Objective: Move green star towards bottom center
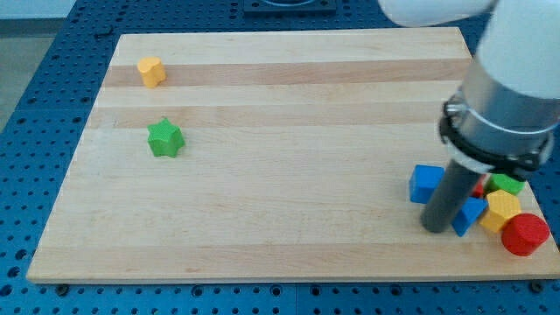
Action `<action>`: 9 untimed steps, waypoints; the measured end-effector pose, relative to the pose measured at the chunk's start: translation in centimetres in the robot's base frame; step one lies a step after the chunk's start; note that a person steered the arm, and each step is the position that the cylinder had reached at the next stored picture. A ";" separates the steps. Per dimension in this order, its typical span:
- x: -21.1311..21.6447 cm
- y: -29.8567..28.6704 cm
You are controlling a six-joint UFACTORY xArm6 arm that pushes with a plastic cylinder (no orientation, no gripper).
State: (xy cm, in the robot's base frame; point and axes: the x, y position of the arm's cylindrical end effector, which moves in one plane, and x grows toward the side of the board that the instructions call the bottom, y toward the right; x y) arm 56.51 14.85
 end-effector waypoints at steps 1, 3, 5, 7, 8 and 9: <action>-0.9 -7.8; -14.5 -19.7; -18.6 -35.8; -14.9 -37.5; -14.1 -37.5; -13.8 -37.0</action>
State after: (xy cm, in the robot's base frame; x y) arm 42.75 -22.20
